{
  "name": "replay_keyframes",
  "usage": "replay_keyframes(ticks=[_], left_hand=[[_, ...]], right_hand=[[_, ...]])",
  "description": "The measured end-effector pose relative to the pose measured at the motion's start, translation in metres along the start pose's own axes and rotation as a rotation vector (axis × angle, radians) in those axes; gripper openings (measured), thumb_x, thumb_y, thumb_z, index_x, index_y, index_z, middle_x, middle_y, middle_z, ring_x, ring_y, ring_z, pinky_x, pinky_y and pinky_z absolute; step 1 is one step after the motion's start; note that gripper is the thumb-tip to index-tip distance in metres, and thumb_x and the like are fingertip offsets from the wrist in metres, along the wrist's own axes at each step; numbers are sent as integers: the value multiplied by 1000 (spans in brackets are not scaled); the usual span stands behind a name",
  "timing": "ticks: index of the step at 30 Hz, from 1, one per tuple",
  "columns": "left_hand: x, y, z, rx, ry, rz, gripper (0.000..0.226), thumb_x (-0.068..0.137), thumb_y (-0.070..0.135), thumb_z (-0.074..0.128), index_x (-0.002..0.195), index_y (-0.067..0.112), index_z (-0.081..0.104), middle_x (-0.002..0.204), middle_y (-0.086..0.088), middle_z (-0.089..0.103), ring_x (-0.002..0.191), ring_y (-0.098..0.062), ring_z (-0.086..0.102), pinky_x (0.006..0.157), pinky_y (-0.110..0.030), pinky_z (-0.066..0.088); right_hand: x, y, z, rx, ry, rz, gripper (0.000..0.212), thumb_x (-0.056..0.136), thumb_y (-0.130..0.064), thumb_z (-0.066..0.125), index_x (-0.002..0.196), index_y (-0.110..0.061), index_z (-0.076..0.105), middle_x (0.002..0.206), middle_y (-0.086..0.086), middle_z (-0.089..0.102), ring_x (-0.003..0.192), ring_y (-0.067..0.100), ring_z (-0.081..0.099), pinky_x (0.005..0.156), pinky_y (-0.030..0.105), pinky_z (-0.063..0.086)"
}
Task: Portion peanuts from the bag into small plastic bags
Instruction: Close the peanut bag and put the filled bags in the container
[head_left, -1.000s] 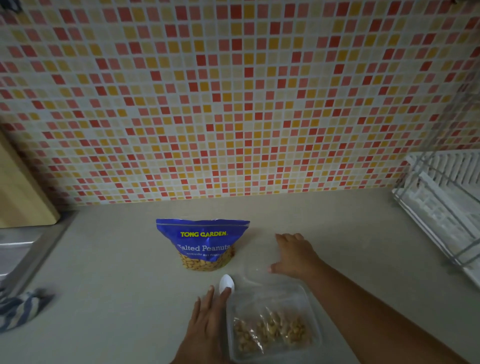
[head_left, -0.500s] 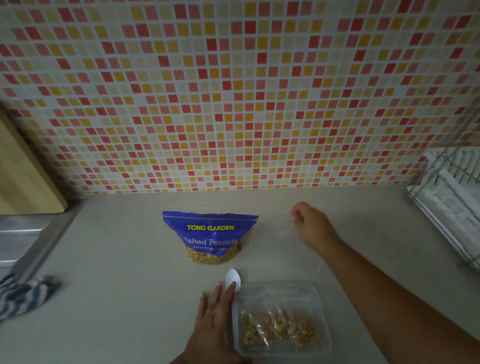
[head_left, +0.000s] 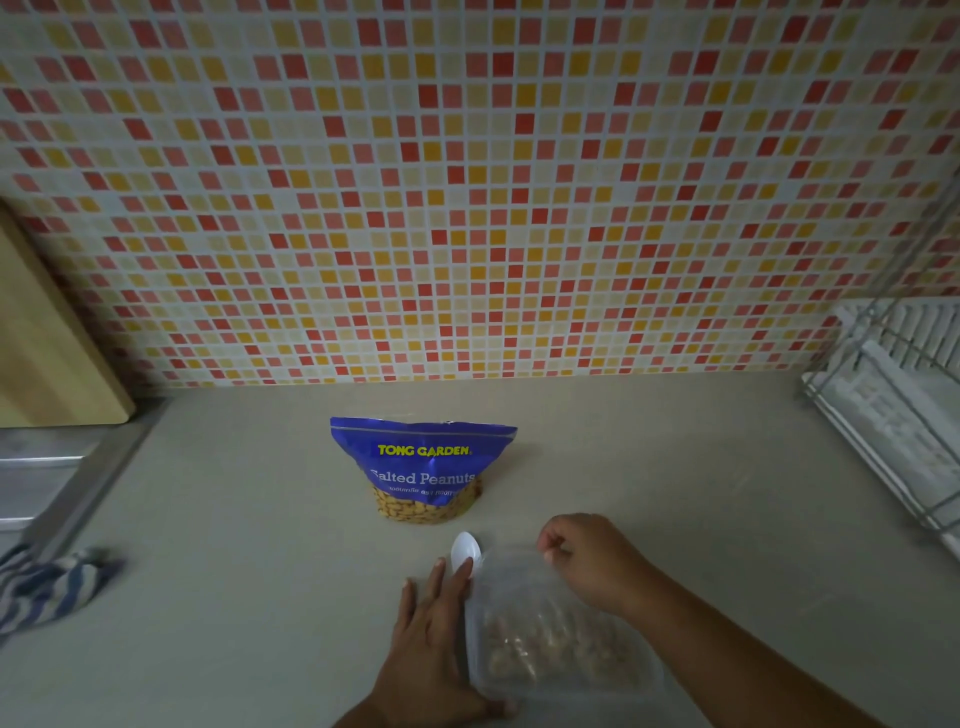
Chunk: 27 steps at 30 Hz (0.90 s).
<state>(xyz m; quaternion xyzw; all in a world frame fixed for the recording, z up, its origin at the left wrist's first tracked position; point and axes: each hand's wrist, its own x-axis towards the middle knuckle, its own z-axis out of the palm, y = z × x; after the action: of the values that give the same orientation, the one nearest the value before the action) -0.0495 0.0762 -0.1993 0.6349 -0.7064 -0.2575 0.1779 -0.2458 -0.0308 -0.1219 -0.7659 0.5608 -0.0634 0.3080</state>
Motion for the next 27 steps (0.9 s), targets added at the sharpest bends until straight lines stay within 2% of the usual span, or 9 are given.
replay_keyframes(ticks=[4,8,10,14,18,22,24,26,27], left_hand=[[2,-2,1,-19,11,0,129,39,93,53,125,54,-36,146,23,-6,140,-8,-16,113,-32,-14],[3,0,1,23,3,1,139,40,94,52,145,32,-14,147,20,-6,141,-11,-13,119,-42,-6],[4,-2,2,17,9,-2,138,42,93,53,147,25,-5,148,17,-1,142,-14,-10,119,-47,-3],[2,-4,8,26,48,37,129,44,91,55,134,49,-28,150,13,2,143,-10,-8,117,-37,-9],[-4,-1,-2,62,66,66,125,53,79,61,124,54,-39,150,26,-24,139,-1,-25,112,-23,-21],[-6,8,-34,7,62,102,111,60,56,54,124,57,-36,138,42,-31,134,5,-33,113,-19,-19],[-3,27,-41,-28,25,144,102,60,53,43,126,56,-35,139,40,-32,133,5,-35,113,-21,-17],[2,45,-31,127,70,195,95,68,50,40,139,45,-24,151,30,-19,140,-3,-23,116,-23,-11],[5,50,-21,153,74,208,86,76,50,39,147,35,-8,157,17,1,144,-8,-10,116,-25,-2]], right_hand=[[-3,1,6,-81,3,-9,18,90,-21,51,103,-20,63,97,-4,64,104,17,58,92,28,46],[-2,4,15,-16,16,-44,16,89,-18,51,101,-18,62,89,-6,57,87,14,57,79,24,44],[-2,4,17,-3,23,-61,17,89,-17,50,101,-18,63,94,-1,64,82,12,55,74,22,42],[0,7,22,-39,63,-119,22,89,-17,47,103,-19,64,103,2,68,96,18,61,79,23,42],[-6,9,20,-120,154,-163,34,89,-17,46,120,-20,60,121,-3,63,114,18,55,98,27,41],[-26,9,17,-203,431,-226,36,81,-29,42,104,-20,68,101,-6,72,89,15,69,80,25,54],[-41,10,23,-248,429,-185,45,91,-38,32,105,-20,70,105,-4,73,92,16,70,80,28,56],[-54,9,33,-294,385,-81,66,96,-47,9,109,-22,69,110,-1,73,98,19,70,82,34,56],[-58,12,40,-319,377,-35,69,94,-50,4,114,-23,65,113,1,72,103,21,68,87,37,51]])
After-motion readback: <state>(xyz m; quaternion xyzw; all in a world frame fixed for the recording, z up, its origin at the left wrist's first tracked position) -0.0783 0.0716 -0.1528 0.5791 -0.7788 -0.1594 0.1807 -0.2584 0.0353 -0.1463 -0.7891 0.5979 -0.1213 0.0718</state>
